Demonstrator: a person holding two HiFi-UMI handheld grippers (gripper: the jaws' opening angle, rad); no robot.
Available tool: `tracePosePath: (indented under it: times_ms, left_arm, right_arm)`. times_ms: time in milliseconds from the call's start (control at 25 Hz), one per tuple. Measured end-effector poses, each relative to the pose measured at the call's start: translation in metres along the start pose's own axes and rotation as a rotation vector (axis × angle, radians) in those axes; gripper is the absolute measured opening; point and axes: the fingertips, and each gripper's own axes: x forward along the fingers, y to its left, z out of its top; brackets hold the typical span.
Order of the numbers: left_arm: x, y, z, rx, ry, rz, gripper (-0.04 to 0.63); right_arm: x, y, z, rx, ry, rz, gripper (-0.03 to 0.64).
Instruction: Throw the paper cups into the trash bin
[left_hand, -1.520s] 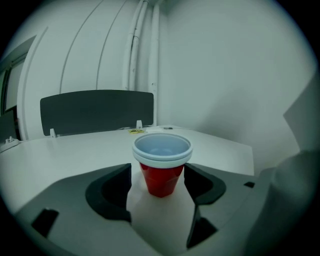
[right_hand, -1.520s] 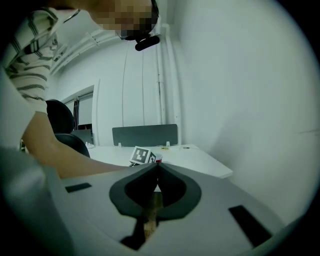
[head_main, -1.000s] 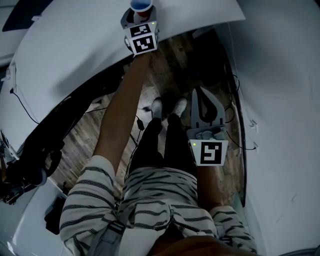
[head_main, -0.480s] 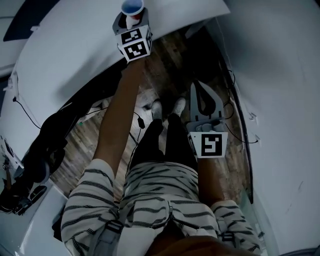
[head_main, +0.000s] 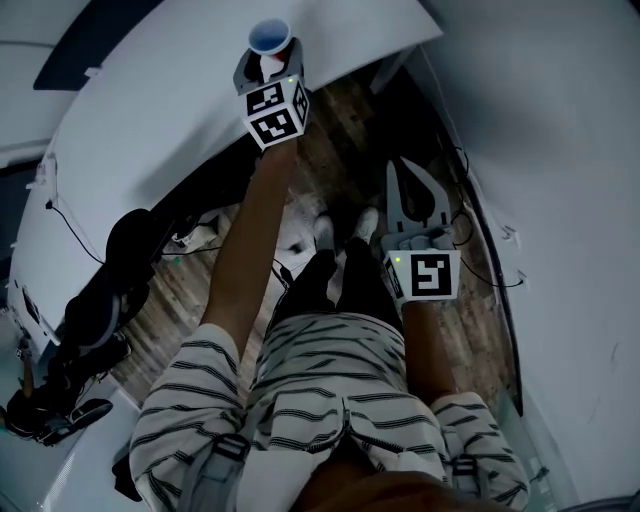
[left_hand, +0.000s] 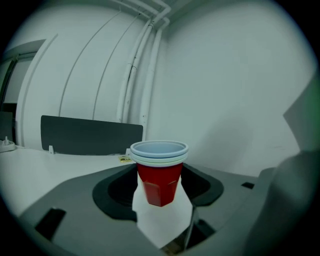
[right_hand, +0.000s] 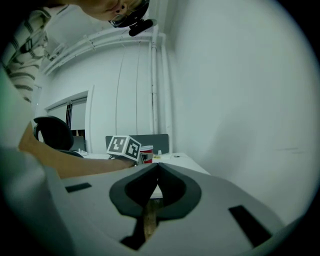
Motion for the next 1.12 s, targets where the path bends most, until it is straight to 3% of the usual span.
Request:
tracePosePath:
  times_ms: [120, 360, 1120]
  left_arm:
    - [-0.022, -0.007, 0.013, -0.017, -0.015, -0.021, 0.29]
    - [-0.058, -0.034, 0.033, 0.048, -0.036, -0.078, 0.29]
    - [-0.153, -0.126, 0.094, 0.097, -0.111, -0.283, 0.29]
  right_arm:
    - [-0.007, 0.0, 0.009, -0.006, -0.013, -0.004, 0.009]
    - [-0.022, -0.006, 0.027, 0.038, -0.052, -0.045, 0.009]
    - [-0.071, -0.026, 0.084, 0.041, -0.142, -0.152, 0.009]
